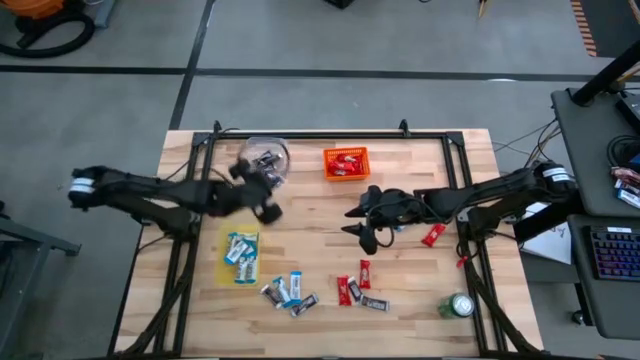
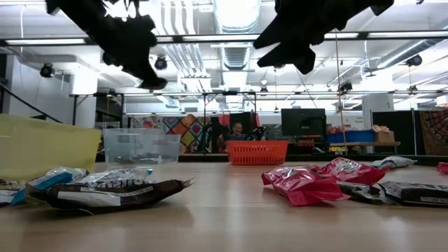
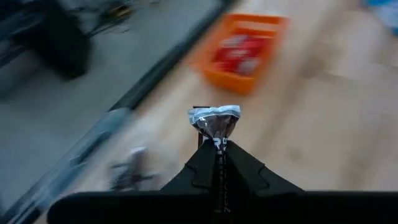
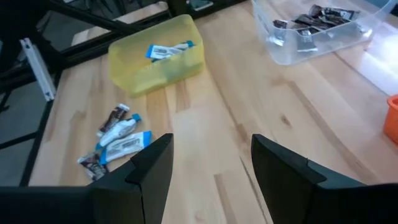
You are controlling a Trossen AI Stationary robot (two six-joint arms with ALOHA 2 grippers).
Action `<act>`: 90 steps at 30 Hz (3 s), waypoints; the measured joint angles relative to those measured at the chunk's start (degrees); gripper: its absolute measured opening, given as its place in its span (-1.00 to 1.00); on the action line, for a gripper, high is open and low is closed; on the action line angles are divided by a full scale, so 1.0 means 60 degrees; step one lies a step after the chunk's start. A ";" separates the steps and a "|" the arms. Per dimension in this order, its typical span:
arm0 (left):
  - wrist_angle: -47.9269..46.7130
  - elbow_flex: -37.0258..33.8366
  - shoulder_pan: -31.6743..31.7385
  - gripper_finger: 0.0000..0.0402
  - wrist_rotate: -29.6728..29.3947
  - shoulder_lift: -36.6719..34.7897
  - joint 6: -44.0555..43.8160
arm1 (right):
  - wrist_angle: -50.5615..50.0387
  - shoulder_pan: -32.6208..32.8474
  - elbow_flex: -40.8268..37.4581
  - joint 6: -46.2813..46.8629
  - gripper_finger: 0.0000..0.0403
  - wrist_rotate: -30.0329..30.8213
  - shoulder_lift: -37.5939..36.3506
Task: Sort candy
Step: Put the middle left brown candy into the transparent bin, then put the bottom center red candy into the orange basket
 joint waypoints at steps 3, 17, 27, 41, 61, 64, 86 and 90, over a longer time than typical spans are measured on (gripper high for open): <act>-0.0093 -0.0062 0.1465 -0.99 0.0043 -0.0336 -0.0018 | 0.0045 0.0000 -0.0004 0.0000 0.01 0.0199 0.0125; -0.0087 -0.0107 0.4628 -0.59 0.1955 0.0858 0.0194 | -0.0002 0.0000 -0.0007 0.0066 0.01 0.0392 0.0152; -0.0075 -0.0107 0.3799 -0.34 0.1803 0.0405 0.0205 | -0.0127 -0.0004 -0.0007 0.0237 0.01 0.0393 0.0151; 0.0429 -0.0114 0.0485 -0.33 0.1774 -0.0029 -0.0127 | -0.2903 -0.0110 -0.0007 0.3190 0.01 0.1085 0.0152; 0.1236 -0.0324 -0.2209 -0.33 0.1723 -0.0029 -0.0120 | -0.8384 0.0079 -0.0011 0.6060 0.01 -0.0414 0.0152; 0.1370 -0.0450 -0.2356 -0.33 0.1723 -0.0025 -0.0123 | -0.7203 0.0394 -0.0011 0.6185 0.01 -0.0805 0.0153; 0.1652 -0.0461 -0.2472 -0.33 0.1721 -0.0025 0.0128 | -0.6862 0.1928 0.2907 0.7240 0.01 -0.1390 0.4053; 0.1646 -0.0487 -0.2472 -0.33 0.1723 -0.0025 0.0128 | -0.7183 0.1949 0.3548 0.6932 0.01 -0.1397 0.4819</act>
